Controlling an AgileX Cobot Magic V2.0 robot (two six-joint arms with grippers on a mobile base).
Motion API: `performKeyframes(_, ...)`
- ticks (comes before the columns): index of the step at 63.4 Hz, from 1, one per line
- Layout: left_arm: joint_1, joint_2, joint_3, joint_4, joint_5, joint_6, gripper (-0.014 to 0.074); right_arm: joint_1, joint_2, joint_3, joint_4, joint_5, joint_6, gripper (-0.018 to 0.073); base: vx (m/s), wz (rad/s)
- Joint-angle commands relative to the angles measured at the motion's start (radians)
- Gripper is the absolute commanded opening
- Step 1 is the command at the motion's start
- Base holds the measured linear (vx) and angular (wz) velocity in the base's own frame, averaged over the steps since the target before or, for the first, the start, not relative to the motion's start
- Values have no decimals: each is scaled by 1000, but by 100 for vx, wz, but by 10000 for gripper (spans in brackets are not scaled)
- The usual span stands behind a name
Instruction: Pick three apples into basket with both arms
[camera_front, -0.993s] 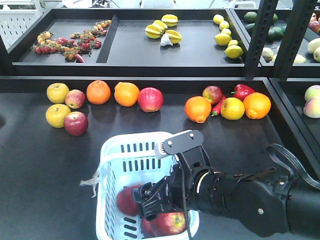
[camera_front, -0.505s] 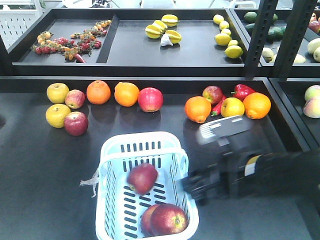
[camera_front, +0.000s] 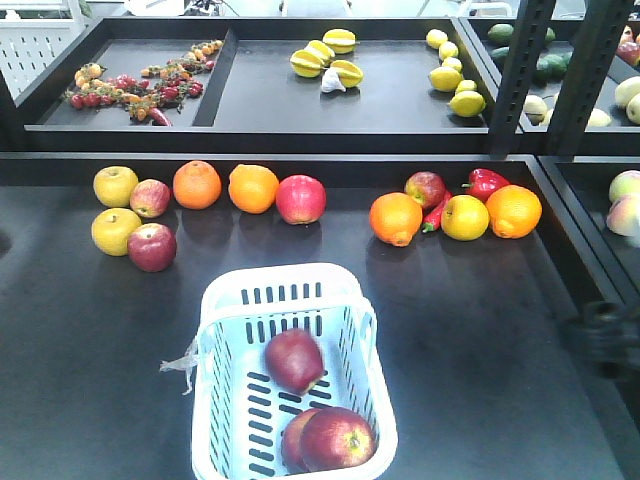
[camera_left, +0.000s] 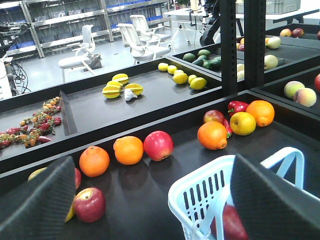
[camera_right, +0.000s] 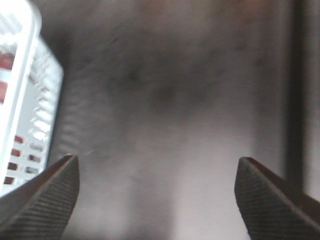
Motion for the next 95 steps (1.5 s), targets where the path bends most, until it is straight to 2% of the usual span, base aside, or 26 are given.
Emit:
performKeyframes(1, 2, 10, -23, 1, -68, -10, 593, -45, -95, -21, -5, 3, -27, 592, 0, 0)
performKeyframes(29, 2, 10, -23, 1, -68, -10, 593, -54, -417, -21, -20, 48, -20, 592, 0, 0)
performKeyframes(95, 2, 10, -23, 1, -68, -10, 593, -54, -432, -21, -28, 37, -21, 592, 0, 0)
